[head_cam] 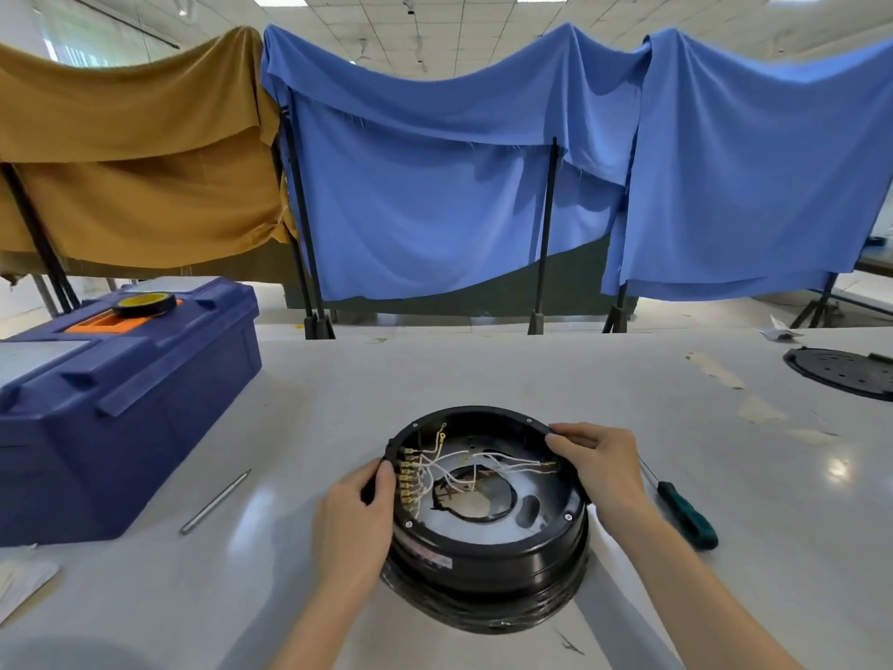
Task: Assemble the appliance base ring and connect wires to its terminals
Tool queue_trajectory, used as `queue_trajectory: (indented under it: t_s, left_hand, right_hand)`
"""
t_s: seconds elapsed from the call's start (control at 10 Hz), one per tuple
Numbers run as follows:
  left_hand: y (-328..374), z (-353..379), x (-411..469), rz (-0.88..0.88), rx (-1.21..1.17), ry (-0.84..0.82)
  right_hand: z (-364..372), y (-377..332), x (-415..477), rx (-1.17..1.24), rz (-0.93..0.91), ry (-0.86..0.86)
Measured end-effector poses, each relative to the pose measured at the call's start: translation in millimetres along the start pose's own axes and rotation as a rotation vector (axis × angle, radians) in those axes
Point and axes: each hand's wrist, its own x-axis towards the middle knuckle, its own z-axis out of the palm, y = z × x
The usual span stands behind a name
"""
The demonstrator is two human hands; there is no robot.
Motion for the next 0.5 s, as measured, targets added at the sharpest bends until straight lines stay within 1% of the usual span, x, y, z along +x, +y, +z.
queue_trajectory:
  t_s: [0.1, 0.3, 0.4, 0.5]
  left_hand:
    - [6, 12, 10, -0.006, -0.014, -0.014]
    - [-3, 21, 18, 0.009, -0.061, -0.007]
    - [-5, 16, 21, 0.013, -0.120, -0.039]
    - [-8, 2, 18, -0.039, -0.123, -0.008]
  right_hand:
    - [-2, 1, 10, 0.018, 0.025, 0.039]
    - [-6, 6, 15, 0.062, 0.029, 0.012]
    - [-10, 5, 14, 0.068, 0.003, -0.047]
    - [-19, -4, 3, 0.015, -0.018, -0.006]
